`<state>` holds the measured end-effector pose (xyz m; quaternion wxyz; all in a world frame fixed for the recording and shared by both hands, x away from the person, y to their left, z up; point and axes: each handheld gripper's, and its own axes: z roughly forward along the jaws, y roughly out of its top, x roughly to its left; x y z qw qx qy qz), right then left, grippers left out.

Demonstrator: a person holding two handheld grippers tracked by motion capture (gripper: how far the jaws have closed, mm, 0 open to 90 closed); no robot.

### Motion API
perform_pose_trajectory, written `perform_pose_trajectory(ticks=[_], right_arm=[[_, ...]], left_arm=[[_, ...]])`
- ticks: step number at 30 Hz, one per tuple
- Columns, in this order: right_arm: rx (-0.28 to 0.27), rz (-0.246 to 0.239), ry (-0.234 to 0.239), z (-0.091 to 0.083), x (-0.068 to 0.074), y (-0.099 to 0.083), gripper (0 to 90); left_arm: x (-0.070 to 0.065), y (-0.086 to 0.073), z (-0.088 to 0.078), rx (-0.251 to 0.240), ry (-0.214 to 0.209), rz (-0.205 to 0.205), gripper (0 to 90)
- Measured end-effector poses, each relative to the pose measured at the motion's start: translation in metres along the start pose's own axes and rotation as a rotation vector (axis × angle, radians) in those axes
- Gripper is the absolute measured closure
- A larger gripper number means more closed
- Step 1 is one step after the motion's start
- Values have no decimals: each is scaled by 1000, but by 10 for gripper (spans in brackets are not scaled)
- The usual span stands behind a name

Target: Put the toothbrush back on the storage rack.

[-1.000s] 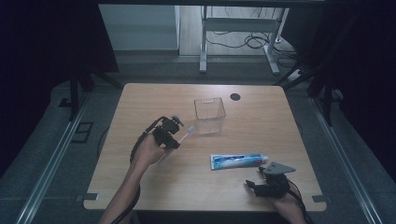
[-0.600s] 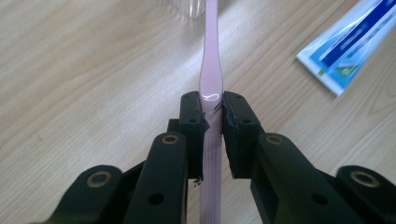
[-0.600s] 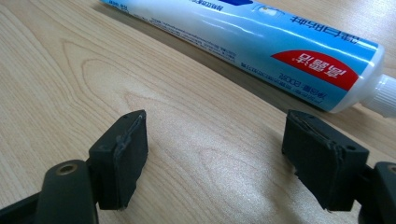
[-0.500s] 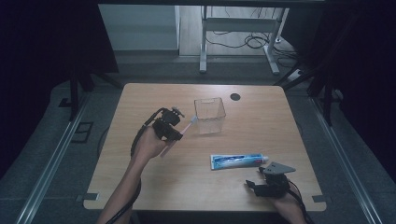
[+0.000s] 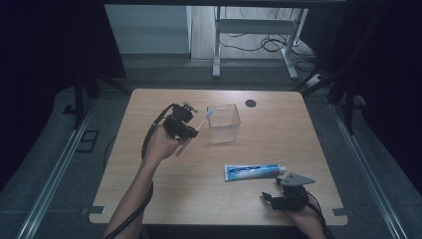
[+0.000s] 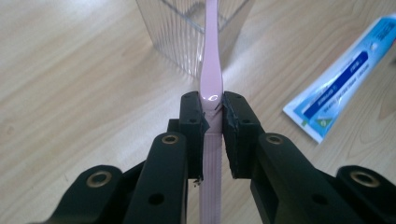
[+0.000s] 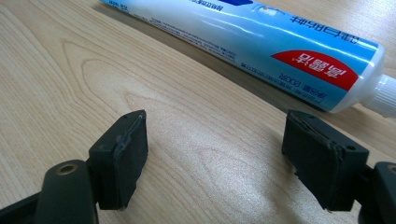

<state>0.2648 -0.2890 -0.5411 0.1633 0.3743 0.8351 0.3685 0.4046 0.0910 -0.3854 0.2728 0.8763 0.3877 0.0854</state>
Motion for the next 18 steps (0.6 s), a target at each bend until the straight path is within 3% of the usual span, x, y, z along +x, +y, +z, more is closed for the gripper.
perform_pose_trajectory(ticks=[18], right_arm=[[0, 0, 0, 0, 0, 0, 223]], left_arm=[[-4, 36, 2, -85, 30, 26, 790]])
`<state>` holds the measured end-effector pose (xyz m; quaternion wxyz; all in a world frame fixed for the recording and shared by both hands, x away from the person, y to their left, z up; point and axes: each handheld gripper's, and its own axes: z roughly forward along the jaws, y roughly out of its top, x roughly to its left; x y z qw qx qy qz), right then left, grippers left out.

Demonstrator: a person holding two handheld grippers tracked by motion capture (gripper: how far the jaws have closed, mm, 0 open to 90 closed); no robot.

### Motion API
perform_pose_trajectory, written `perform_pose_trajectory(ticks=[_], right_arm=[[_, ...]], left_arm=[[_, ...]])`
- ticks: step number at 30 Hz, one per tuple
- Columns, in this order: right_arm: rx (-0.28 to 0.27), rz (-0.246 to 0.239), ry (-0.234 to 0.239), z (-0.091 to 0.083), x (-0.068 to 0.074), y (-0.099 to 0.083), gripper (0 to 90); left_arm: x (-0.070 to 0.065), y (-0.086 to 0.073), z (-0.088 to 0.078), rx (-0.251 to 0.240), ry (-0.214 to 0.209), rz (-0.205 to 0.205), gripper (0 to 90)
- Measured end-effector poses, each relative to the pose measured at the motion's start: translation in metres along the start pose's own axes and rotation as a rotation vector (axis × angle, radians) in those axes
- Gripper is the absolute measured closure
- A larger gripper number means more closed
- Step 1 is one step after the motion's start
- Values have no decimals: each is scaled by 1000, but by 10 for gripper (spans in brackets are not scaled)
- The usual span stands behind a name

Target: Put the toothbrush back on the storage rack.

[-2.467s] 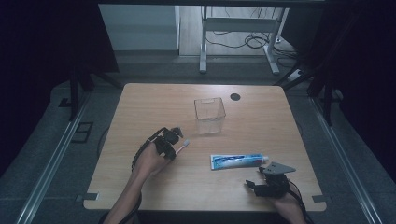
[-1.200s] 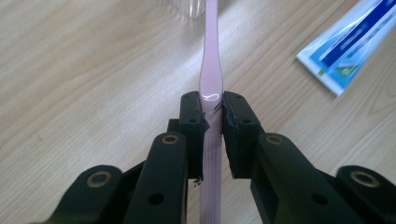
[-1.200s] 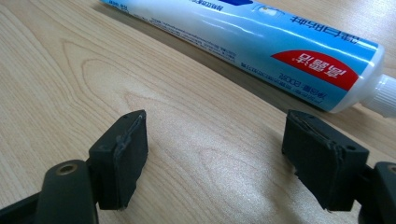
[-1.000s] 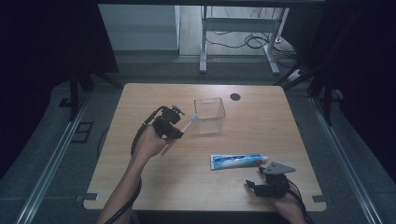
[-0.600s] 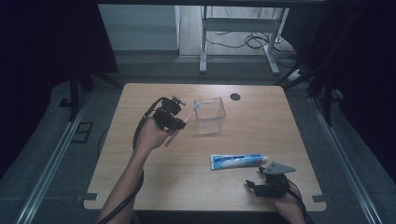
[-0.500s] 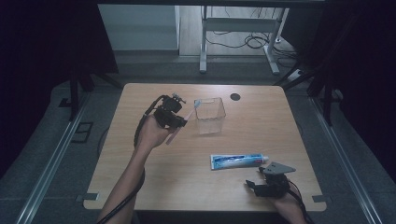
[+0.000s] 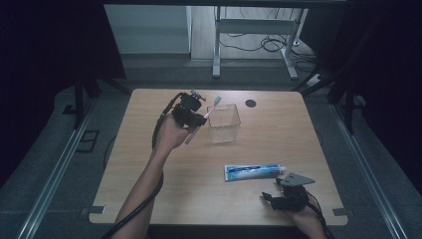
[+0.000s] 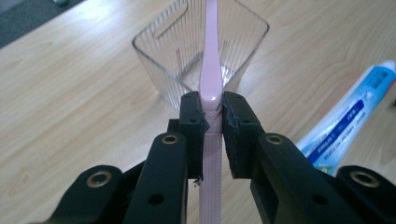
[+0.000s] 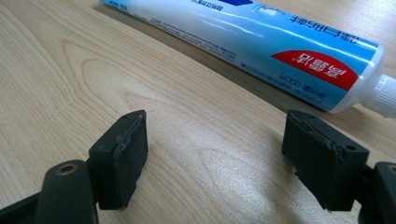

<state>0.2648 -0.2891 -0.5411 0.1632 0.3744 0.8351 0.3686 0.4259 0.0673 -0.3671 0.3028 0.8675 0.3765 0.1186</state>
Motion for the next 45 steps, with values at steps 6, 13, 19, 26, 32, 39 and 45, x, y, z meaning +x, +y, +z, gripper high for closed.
perform_pose_trajectory(ticks=[6, 13, 19, 26, 32, 39, 45], right_arm=[[-2, 2, 0, 0, 0, 0, 222], [-2, 1, 0, 0, 0, 0, 222], [-2, 1, 0, 0, 0, 0, 222], [-3, 1, 0, 0, 0, 0, 222], [-2, 2, 1, 0, 0, 0, 221], [0, -4, 2, 0, 0, 0, 220], [0, -3, 3, 0, 0, 0, 219]], left_arm=[[-3, 16, 6, -27, 12, 15, 789], [-6, 30, 13, -51, 23, 28, 790], [-6, 39, 19, -65, 29, 35, 790], [-5, 48, 32, -96, 26, 28, 790], [-4, 53, 41, -118, 24, 22, 790], [-5, 60, 52, -151, 31, 16, 790], [-7, 66, 61, -165, 55, 24, 790]])
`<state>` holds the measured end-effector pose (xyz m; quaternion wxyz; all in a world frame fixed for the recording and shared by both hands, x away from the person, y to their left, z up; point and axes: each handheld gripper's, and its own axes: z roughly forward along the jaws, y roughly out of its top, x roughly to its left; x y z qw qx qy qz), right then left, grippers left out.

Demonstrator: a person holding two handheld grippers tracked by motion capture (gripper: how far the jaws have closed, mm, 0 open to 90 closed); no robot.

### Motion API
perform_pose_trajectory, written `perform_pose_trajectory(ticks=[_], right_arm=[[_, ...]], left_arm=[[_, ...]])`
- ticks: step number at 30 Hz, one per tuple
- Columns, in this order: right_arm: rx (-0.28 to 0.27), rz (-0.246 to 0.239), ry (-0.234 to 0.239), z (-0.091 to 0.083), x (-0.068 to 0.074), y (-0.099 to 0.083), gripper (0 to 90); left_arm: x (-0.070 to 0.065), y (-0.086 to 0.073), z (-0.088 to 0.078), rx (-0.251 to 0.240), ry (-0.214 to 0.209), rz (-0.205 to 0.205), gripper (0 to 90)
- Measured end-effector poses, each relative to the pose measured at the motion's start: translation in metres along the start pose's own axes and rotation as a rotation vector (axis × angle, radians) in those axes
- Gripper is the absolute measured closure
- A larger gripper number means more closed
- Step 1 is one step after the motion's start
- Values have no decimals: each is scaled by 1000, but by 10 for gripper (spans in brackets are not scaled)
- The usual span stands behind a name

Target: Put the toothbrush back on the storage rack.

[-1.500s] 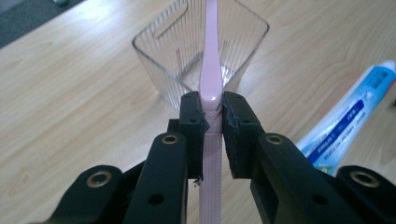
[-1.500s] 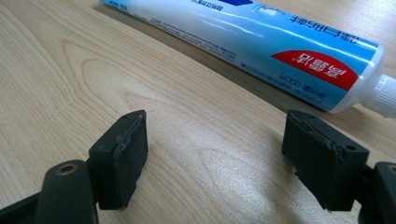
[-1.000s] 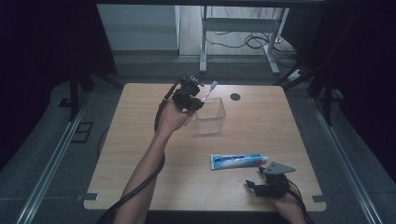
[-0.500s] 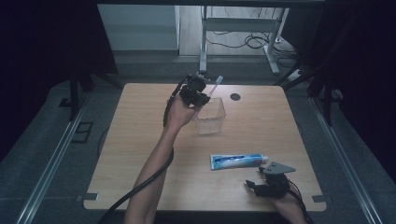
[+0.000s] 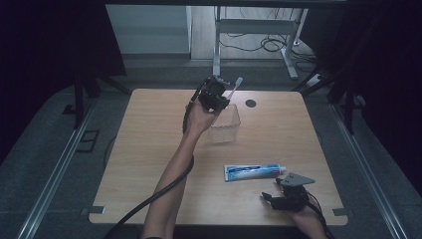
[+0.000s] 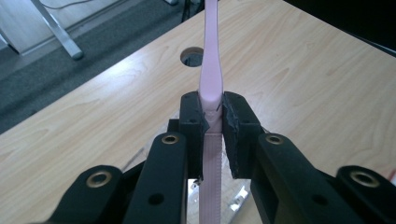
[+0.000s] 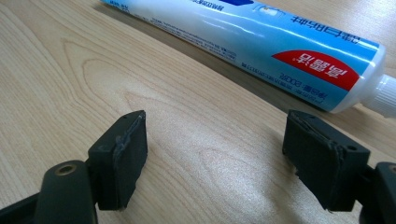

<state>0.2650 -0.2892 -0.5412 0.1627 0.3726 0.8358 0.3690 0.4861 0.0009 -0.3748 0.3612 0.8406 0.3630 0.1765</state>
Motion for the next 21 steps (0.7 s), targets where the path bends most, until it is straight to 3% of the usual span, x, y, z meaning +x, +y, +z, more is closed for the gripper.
perform_pose_trajectory(ticks=[21], right_arm=[[0, -1, 0, 0, 0, 0, 218]], left_arm=[[0, -10, 32, -1, 15, 12, 789]])
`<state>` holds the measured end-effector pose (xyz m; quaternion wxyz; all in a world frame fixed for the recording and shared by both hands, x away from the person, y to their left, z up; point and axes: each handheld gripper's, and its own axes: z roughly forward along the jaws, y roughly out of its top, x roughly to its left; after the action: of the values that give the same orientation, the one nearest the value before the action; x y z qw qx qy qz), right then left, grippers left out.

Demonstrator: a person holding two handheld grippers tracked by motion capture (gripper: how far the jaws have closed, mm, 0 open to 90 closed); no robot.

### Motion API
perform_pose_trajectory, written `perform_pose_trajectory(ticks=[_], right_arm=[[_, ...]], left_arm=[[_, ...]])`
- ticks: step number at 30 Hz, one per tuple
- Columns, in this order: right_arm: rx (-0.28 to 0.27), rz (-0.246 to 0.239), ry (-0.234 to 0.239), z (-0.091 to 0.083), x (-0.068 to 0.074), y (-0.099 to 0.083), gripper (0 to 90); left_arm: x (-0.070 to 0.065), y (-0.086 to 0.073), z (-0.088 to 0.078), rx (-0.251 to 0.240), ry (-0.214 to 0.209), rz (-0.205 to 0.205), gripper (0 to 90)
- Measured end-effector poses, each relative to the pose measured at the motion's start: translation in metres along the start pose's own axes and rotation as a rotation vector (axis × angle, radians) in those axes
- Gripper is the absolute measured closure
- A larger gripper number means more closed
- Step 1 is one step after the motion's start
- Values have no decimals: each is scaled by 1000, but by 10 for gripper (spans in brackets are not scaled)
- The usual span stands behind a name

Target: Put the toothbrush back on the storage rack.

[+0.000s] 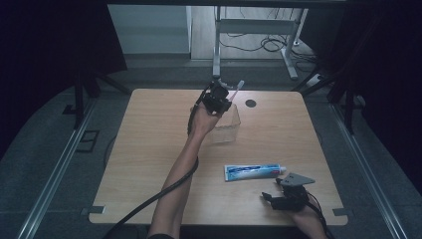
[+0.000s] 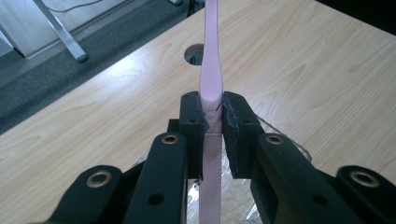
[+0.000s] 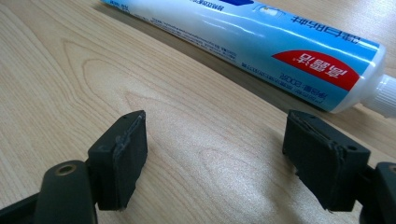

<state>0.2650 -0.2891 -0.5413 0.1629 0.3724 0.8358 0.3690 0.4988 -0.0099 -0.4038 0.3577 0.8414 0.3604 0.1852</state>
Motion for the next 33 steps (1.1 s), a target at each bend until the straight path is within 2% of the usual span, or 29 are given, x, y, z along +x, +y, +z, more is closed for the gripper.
perform_pose_trajectory(ticks=[22, 33], right_arm=[[1, 2, 1, 0, 0, 0, 218], [1, 4, 1, 0, 0, 0, 218]], left_arm=[[-2, -21, 19, 44, -15, 3, 789], [-6, -31, 28, 79, -23, 21, 789]])
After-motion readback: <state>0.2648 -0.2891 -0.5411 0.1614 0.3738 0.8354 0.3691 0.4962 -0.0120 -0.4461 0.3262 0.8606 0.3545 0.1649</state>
